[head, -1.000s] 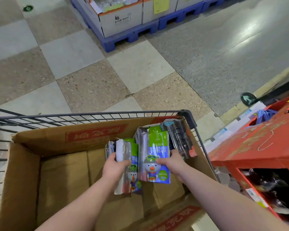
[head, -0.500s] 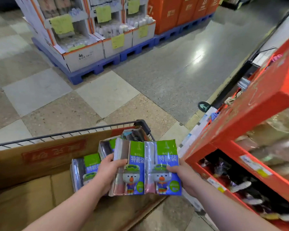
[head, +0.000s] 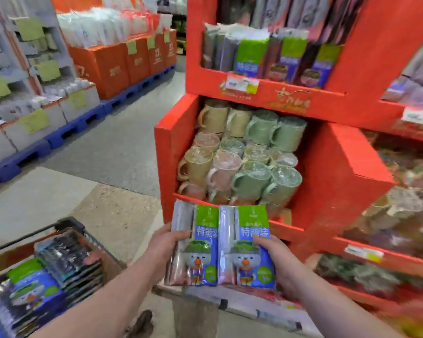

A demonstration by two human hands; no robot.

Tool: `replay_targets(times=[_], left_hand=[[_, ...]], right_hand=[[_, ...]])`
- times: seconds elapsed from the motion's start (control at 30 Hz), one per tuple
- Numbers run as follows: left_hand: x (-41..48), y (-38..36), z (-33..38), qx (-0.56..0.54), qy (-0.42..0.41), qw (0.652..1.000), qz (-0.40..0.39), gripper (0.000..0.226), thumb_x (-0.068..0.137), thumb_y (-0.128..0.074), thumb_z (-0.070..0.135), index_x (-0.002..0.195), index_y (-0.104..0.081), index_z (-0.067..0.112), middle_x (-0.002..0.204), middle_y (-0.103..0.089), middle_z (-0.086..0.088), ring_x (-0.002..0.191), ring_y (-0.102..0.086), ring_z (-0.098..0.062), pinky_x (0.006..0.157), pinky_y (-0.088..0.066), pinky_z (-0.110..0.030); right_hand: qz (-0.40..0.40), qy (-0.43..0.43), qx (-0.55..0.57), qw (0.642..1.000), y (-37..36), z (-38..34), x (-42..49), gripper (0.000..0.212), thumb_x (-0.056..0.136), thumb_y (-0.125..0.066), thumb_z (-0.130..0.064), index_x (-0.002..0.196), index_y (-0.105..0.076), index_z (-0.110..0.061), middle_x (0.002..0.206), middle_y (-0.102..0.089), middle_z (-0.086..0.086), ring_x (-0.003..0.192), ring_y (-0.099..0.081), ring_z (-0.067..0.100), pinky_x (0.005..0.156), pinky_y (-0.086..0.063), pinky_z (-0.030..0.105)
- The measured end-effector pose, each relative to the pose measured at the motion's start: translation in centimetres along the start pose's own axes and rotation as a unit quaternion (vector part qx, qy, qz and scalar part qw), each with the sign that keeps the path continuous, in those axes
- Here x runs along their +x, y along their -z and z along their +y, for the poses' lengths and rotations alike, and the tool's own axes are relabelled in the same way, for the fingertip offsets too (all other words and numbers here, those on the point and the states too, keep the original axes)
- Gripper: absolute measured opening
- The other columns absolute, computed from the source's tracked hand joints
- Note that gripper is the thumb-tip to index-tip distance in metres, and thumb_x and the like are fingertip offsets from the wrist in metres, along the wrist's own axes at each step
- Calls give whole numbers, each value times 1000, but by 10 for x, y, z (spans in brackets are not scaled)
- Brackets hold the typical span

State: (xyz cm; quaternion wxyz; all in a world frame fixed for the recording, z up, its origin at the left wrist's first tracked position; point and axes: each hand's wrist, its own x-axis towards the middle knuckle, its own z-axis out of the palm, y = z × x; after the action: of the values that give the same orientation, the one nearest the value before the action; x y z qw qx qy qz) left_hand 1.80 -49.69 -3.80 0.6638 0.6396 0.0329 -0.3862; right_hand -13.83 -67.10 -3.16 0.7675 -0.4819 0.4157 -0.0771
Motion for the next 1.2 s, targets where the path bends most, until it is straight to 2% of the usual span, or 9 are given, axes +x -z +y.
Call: replay_targets(times=[0.13,0.27,0.5,0.67,0.73,0.83,0.97,1.13,1.2], left_hand=[[-2,-69,4,27,-29,998,-55,27,82,-58,-4,106,-65,5,92,-71,-22,73,-67,-32,66,-56,-38],[-5,-108,23,35,-51,995,-76,29,82,-59,-2,109,-66,5,96,-71,-24,78,-67,-36,74,-56,-48],[11,-143,81,33,-101,987,-117,21,88,-55,-1,104,-63,11,79,-75,-9,65,-71,-24,54,-55,-33],[47,-175,142,14,-130,981,-144,29,86,-57,1,114,-61,9,100,-72,-20,88,-69,-38,78,-56,-55],[65,-186,170,12,-156,977,-148,32,86,-59,1,117,-59,7,102,-71,-20,88,-69,-37,78,-56,-51],[92,-201,214,0,-192,971,-142,30,86,-62,1,115,-56,5,98,-70,-18,80,-68,-30,64,-57,-40],[121,-214,261,-12,-229,961,-155,30,86,-61,1,116,-58,1,99,-70,-23,79,-69,-34,70,-58,-49],[146,-224,307,-30,-268,948,-169,16,90,-58,2,106,-59,3,90,-69,-16,65,-68,-21,55,-58,-34],[153,-226,318,-40,-272,946,-175,20,91,-56,2,110,-58,0,88,-69,-14,65,-69,-21,53,-57,-32]], right_hand=[[37,53,27,998,61,-28,-19,18,92,-53,-6,103,-65,-1,84,-73,21,62,-70,31,62,-57,46],[50,90,32,994,90,-56,-22,16,92,-50,-1,98,-64,-3,75,-73,17,56,-69,27,54,-57,38],[33,157,8,987,97,-117,-12,15,92,-52,-2,99,-64,-7,86,-74,15,68,-70,30,73,-55,45],[57,219,-14,974,94,-190,10,19,92,-54,-5,110,-62,-4,103,-70,23,82,-68,36,78,-55,50],[68,237,-18,969,88,-223,23,17,92,-55,-5,108,-62,-5,101,-70,23,74,-69,33,71,-56,48],[74,267,-21,961,76,-270,43,17,93,-54,-6,107,-63,-5,96,-71,21,67,-69,29,66,-57,46],[67,305,-5,950,62,-325,69,17,94,-52,-7,106,-65,-6,90,-73,16,65,-71,27,59,-59,42],[90,366,6,926,51,-383,104,16,96,-50,-7,106,-63,-7,91,-71,13,60,-70,20,57,-59,37],[100,381,1,919,48,-404,118,16,97,-49,-8,105,-63,-8,79,-74,5,57,-70,16,49,-57,29]])
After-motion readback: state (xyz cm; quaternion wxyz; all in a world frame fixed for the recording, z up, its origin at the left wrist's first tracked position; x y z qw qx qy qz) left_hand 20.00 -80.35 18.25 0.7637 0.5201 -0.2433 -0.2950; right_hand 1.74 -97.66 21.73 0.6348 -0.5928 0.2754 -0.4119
